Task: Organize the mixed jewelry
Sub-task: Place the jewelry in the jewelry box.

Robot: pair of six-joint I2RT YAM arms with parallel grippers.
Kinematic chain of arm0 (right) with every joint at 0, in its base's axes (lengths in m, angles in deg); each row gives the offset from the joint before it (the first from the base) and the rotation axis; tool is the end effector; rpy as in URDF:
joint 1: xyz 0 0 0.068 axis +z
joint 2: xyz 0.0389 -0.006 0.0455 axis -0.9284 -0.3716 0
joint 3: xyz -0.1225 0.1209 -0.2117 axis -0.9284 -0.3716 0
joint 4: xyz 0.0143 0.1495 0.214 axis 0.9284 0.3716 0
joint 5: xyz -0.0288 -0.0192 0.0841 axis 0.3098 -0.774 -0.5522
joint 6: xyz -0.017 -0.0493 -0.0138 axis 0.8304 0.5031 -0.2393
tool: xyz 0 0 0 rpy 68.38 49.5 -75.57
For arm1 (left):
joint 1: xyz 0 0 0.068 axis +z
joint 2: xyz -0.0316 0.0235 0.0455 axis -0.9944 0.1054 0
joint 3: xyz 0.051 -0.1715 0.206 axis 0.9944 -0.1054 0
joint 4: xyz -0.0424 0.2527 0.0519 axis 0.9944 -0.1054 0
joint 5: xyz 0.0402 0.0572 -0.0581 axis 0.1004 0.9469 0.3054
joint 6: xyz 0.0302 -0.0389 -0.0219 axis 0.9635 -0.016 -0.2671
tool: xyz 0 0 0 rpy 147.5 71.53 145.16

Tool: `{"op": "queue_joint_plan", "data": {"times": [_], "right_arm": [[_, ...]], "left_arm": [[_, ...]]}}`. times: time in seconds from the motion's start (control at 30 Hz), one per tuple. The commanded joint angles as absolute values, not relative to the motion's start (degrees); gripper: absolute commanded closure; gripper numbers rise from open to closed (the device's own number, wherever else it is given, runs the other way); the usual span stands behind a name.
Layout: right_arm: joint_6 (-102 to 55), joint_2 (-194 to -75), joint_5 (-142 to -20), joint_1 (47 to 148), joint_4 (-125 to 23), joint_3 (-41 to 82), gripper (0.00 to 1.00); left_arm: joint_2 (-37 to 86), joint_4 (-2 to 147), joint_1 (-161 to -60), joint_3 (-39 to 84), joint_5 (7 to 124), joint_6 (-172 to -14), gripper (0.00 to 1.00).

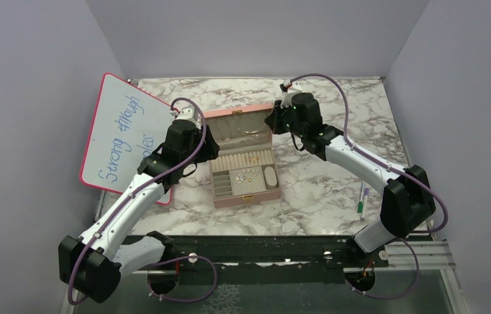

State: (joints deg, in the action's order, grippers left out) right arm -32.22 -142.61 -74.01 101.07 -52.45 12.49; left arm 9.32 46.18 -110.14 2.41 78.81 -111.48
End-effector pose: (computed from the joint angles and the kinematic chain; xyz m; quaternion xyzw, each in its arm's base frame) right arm 0.3094 0.2006 0.3020 -0.1292 0.8149 0.2353 0.5138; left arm 0.2109 -0.1002 0.3058 -0.0487 0.8766 -0.1894 0.4396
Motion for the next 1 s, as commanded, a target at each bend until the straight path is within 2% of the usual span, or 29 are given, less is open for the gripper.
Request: {"op": "queue_joint_plan", "data": {"times": [0.0,0.23,0.37,0.57,0.7,0.8,0.97], "right_arm": [[-31.5,-143.7,-72.7,100.6,-52.2,14.4,0.99],[-32.0,-145.4,-74.5,100.6,-51.8,15.6,0.99],[-32.0,-146.3,-74.5,100.6,-49.4,16.7,0.94],[-32.3,-144.3,-74.3,100.6,-48.6,15.4,0.74],[-34.7,-141.3,-73.5,100.6,-48.7,13.6,0.65],[-40.5,-139.4,-70.0,100.6,-47.2,13.0,0.59],[-61.6,-134.8,-63.6,100.6,-45.4,8.1,0.58]], "left_arm": [[8.8,46.2,-109.8,3.8,77.5,-111.9,0.42],[8.6,46.2,-109.8,4.0,77.1,-112.0,0.42],[8.4,46.2,-109.8,4.2,76.7,-112.1,0.42],[8.1,46.2,-109.7,5.7,75.6,-111.9,0.42],[8.2,46.3,-109.8,7.5,74.5,-111.3,0.39],[8.3,46.4,-109.8,8.9,73.8,-110.8,0.38],[8.4,48.6,-110.0,10.3,70.1,-109.8,0.34]]}}
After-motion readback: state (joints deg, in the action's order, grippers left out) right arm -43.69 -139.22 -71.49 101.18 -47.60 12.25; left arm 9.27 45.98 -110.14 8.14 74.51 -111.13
